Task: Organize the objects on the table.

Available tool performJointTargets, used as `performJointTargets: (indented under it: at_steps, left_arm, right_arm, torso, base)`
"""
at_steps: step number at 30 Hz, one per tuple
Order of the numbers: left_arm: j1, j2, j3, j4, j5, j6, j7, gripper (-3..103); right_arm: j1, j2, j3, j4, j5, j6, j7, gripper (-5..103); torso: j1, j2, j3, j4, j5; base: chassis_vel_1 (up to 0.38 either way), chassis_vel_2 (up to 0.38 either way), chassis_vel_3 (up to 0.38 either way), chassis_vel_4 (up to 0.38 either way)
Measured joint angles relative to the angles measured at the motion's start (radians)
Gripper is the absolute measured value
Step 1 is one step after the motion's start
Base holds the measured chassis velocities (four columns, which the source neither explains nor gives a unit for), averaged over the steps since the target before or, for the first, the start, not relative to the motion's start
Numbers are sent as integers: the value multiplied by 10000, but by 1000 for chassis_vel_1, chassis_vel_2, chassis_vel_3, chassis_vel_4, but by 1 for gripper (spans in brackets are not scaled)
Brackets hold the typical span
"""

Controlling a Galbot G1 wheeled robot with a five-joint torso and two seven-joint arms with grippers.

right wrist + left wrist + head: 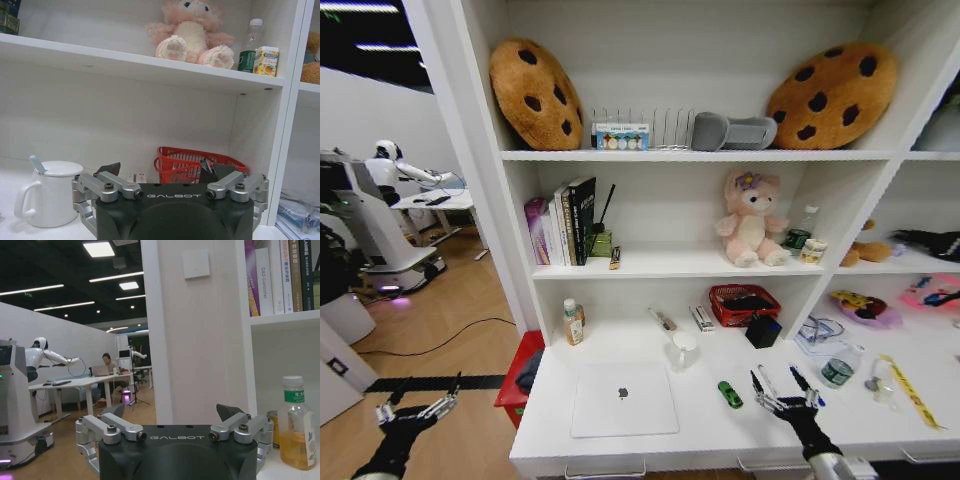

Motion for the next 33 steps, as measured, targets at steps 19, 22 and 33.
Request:
performJointTargets:
  at_steps: [19, 22, 33]
  left_arm:
    - [-296, 112, 35, -26, -331, 27, -43, 100]
    - [-300, 113, 35, -30, -337, 45, -48, 100]
    - [-287, 121, 41, -52, -312, 97, -68, 100]
  right_arm:
    - [119, 76, -17, 105, 1, -111, 5, 100]
    - [119, 76, -17, 105, 1, -112, 6, 100]
    - [153, 132, -92, 89, -29, -87, -20, 100]
  torso:
    - [0, 0, 1, 1, 0]
    - [0, 0, 1, 1, 0]
    - [0, 0, 1, 2, 0]
  base:
    - [0, 0, 0, 0]
    - [0, 0, 0, 0]
    - [0, 0, 0, 0]
